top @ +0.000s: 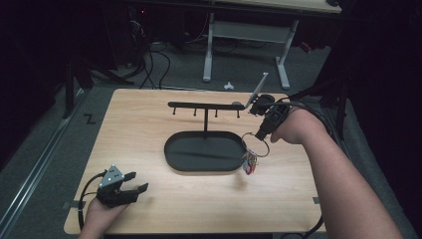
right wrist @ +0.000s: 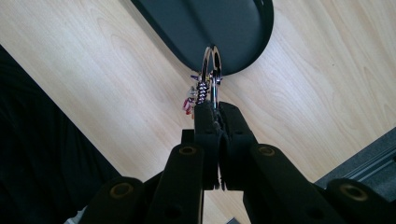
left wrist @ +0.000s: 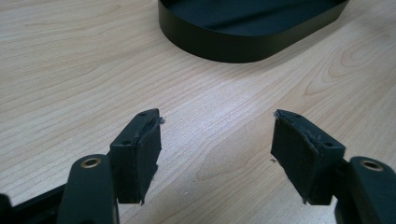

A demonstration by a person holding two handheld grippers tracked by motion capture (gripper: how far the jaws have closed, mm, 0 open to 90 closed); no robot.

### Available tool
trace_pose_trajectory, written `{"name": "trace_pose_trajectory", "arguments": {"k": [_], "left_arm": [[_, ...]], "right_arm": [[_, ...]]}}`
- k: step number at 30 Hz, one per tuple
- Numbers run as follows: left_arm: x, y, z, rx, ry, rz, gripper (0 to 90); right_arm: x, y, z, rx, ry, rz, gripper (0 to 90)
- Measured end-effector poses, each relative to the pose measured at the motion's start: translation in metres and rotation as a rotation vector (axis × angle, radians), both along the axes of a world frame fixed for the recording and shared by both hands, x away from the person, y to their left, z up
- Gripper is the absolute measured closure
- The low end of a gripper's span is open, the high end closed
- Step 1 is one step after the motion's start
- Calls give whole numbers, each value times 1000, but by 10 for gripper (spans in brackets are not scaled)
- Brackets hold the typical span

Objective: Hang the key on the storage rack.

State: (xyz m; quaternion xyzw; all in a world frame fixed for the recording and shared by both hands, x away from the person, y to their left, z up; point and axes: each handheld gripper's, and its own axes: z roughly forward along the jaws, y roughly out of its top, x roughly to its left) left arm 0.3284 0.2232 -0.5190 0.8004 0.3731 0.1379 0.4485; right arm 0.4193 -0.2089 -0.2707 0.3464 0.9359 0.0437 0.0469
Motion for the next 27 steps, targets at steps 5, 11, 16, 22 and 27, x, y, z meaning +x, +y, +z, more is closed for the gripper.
{"name": "trace_pose_trajectory", "arguments": {"k": [5,11,16,22,27], "left_arm": [[-1,0,-1,-1,0,1,335],[-1,1,0,-4,1,2,335],[-2,1,-1,-5,4,1,335],[-2,2,0,-11,3,-1,335],[-2,2,-1,-10,4,0,334]], "right_arm": [[5,4,3,9,-6,0,876],[15,8,3,4,-3,2,876],[21,11,4,10,-10,4,876],[29,13,5,19,-15,-8,876],[34,18,5,22,-17,4,876]]}}
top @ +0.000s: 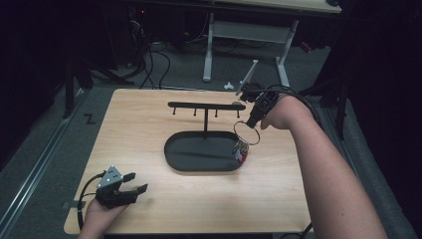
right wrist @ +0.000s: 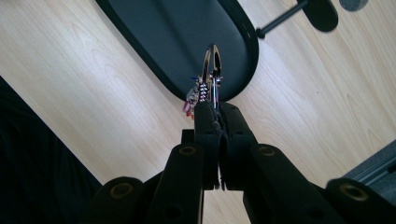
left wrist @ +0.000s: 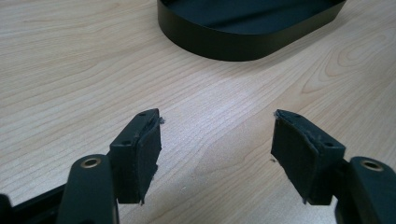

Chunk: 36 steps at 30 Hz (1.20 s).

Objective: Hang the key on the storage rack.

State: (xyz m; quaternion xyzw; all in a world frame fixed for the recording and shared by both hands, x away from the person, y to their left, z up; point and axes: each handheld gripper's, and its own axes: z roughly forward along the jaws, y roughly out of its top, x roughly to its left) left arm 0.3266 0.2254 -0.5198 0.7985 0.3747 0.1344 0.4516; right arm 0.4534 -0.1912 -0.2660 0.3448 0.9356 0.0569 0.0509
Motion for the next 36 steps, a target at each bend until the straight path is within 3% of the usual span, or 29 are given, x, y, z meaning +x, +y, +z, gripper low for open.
{"name": "trace_pose_trajectory", "arguments": {"k": [12,31,36], "left_arm": [[0,1,0,1,5,-3,334],[1,0,-3,8,16,-6,333],[1,1,-3,8,18,-5,333]], "right_arm": [[22,8,-10,27,-3,0,876],[54,1,-24,8,13,-16,875],[58,-1,-25,25,6,-18,875]]}}
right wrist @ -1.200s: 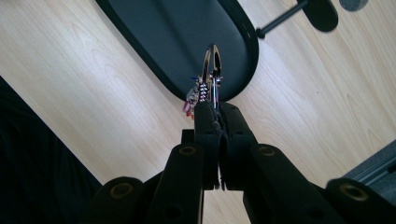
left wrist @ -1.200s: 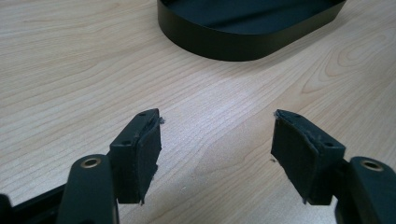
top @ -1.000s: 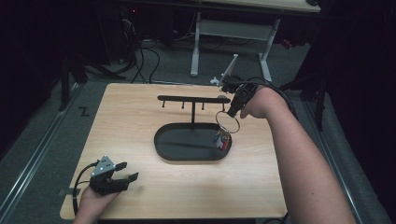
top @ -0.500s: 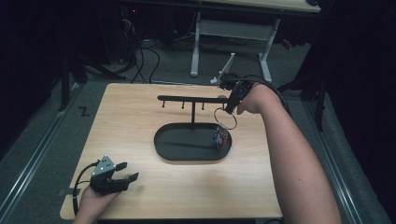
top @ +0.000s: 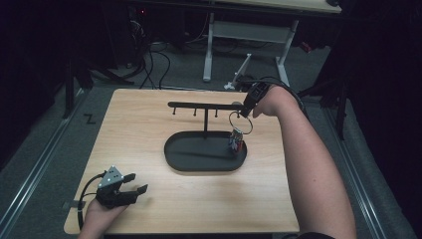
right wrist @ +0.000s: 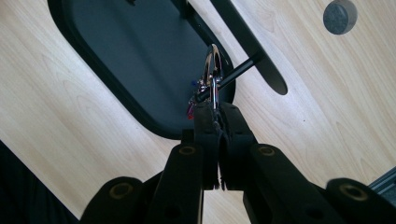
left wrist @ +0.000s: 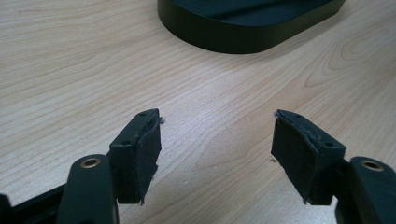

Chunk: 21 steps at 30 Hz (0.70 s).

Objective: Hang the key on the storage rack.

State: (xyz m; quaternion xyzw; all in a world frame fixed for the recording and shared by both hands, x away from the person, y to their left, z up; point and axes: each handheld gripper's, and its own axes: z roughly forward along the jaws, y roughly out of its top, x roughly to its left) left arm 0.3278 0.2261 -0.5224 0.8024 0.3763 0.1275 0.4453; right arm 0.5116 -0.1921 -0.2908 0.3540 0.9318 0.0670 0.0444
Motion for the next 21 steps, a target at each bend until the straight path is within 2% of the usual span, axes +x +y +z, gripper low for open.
{"name": "trace_pose_trajectory", "arguments": {"k": [3,6,10,13,17,21], "left_arm": [[-1,0,0,-1,-5,2,333],[-1,0,0,-4,-5,1,333],[-1,0,0,-5,-3,1,333],[-1,0,0,-6,-5,1,333],[-1,1,0,-5,-4,3,334],[-1,1,1,-5,-5,2,334]], "right_arm": [[0,0,-1,5,3,-24,875],[2,-1,-1,5,1,-23,875],[3,-3,0,33,-11,-19,874],[5,-5,-1,30,-7,-48,874],[8,-6,-2,36,-11,-33,874],[9,-5,-5,43,-2,-42,871]]}}
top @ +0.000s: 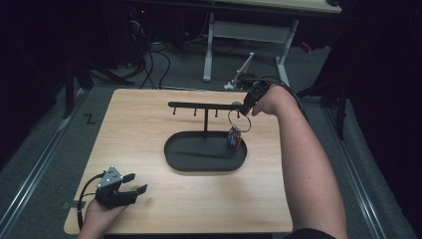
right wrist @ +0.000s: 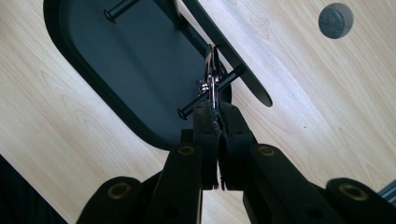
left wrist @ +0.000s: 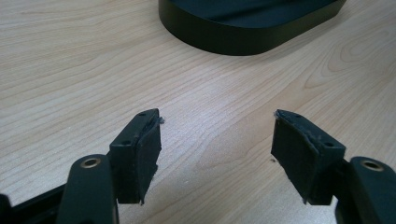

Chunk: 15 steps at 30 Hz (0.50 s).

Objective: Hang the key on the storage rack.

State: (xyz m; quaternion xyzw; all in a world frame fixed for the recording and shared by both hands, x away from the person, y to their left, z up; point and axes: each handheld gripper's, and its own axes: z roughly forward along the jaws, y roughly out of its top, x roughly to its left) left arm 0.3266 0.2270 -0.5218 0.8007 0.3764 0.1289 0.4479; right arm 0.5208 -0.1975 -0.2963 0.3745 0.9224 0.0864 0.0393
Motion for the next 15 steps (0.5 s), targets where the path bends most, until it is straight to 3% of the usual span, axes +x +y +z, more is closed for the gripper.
{"name": "trace_pose_trajectory", "arguments": {"k": [7,12,15], "left_arm": [[0,0,0,-3,-3,-1,334],[0,1,1,-9,-4,0,334],[0,0,1,-11,-3,-2,334]], "right_arm": [[-1,5,2,8,-30,-8,830],[-7,4,9,41,-63,-30,757],[-15,-2,9,75,-90,-70,670]]}}
